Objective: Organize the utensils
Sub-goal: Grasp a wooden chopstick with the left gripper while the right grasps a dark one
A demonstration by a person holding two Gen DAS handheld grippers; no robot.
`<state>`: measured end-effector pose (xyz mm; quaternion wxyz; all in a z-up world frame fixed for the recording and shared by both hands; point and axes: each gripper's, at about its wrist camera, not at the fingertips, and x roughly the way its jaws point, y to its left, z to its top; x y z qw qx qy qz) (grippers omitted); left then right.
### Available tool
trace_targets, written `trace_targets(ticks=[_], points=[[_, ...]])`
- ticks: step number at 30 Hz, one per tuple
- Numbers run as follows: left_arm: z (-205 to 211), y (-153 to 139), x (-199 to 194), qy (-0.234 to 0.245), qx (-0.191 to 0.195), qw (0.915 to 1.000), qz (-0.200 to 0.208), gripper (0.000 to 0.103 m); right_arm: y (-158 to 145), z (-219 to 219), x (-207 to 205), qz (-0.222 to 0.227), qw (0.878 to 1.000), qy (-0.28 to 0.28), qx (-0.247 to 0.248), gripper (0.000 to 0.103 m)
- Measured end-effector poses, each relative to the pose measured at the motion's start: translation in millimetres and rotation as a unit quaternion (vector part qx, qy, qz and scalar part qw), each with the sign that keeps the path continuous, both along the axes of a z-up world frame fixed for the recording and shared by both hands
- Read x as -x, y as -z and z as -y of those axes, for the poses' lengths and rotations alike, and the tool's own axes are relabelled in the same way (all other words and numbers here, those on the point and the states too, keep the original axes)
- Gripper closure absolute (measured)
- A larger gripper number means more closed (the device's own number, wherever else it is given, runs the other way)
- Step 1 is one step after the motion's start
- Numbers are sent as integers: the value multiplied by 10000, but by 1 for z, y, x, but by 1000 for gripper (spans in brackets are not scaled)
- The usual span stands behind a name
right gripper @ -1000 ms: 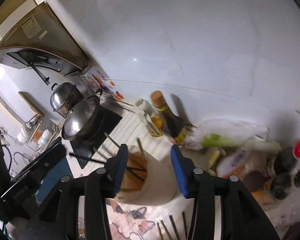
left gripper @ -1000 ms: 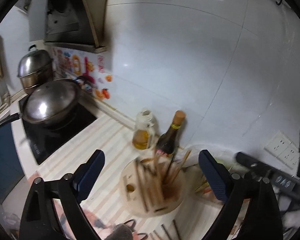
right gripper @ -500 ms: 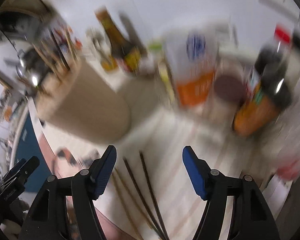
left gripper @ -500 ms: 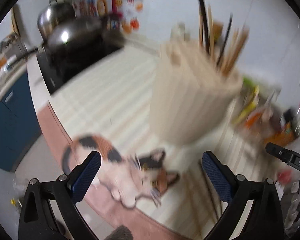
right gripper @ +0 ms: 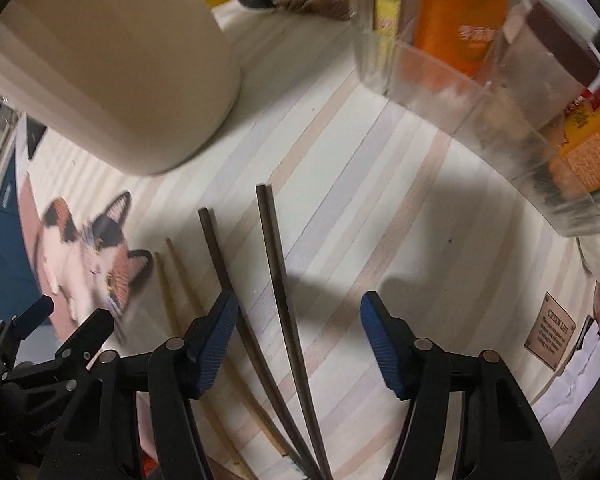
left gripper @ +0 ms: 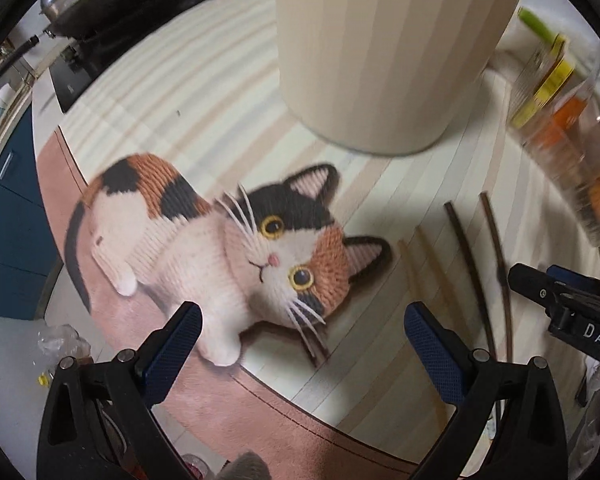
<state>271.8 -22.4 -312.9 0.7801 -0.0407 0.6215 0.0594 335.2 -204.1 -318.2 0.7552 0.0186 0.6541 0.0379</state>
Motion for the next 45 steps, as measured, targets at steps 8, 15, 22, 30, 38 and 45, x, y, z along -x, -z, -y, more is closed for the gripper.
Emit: trace_targets(ticks=[8,15,22,30,38,45], points=[[2,13,1,24,73,9998,-160,0,21,-19,-1,-70,9981,-301,538,70],[16,16,9,282,132,9993,-199,0,23,-5,4,-81,9973,-183,713,97],[26,21,24,325,350,9983,-346,0,22,36,18,-184,9969,224,735,97],[50,29,27,483,460,9971,-358,32,23,70,37,-181,9962,514,676,96],[72,21,20,1012,115,9945,-227,92,22,76,45,-282,9962,591,580,96],[71,18,10,1777,-246,9836,-163,98,20,86,66,-476,9961,697,268,96]])
